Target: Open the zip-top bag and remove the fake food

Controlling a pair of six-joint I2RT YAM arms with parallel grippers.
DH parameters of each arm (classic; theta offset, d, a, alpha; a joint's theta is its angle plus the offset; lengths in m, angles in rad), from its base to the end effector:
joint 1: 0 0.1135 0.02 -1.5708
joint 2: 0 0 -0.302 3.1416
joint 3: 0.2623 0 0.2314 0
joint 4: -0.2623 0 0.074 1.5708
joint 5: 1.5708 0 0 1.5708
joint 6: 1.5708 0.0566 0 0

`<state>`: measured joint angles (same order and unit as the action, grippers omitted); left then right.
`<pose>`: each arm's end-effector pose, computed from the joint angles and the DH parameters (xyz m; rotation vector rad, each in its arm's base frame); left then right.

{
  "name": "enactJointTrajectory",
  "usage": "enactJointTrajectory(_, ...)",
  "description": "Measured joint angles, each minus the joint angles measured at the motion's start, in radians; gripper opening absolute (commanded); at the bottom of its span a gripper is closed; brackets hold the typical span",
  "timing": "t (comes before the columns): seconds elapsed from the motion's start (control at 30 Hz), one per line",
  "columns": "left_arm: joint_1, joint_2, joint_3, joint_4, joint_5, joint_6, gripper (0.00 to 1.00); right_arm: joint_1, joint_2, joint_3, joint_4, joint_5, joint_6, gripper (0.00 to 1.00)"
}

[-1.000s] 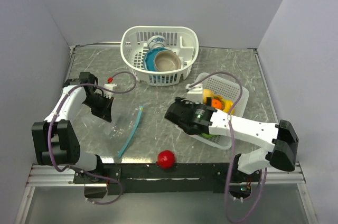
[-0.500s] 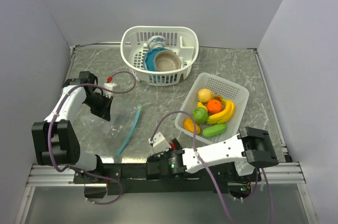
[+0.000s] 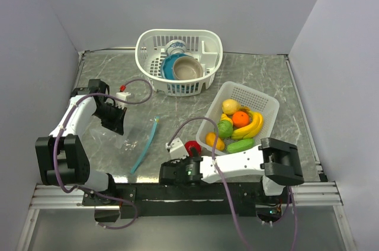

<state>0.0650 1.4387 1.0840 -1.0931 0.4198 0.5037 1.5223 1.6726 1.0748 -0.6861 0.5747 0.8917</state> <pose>0.2271 -0.0083 0.2668 0.6587 2.7824 -0.5353 0.0454 0.3017 0.2212 -0.6754 2.4155 0.0747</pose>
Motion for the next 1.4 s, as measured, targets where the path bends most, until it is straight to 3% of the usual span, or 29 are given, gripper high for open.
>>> enactJointTrajectory(0.4,0.0,0.0,0.0,-0.002,0.002,0.0,0.02,-0.036,0.035,0.141,-0.116,0.141,-0.007,1.0)
enactJointTrajectory(0.57,0.0,0.0,0.0,-0.004,0.001,0.003,0.21,-0.089,0.048,0.154,-0.111,0.155,-0.016,1.0)
enactJointTrajectory(0.7,0.0,0.0,0.0,-0.007,0.002,0.004,0.17,-0.123,0.099,0.151,-0.101,0.16,-0.026,1.0)
enactJointTrajectory(0.83,0.0,0.0,0.0,-0.007,0.003,0.003,0.08,-0.142,0.134,0.143,-0.083,0.171,-0.036,1.0)
enactJointTrajectory(1.4,0.0,0.0,0.0,-0.009,0.006,0.001,0.03,-0.206,0.256,0.217,-0.014,0.271,-0.122,1.0)
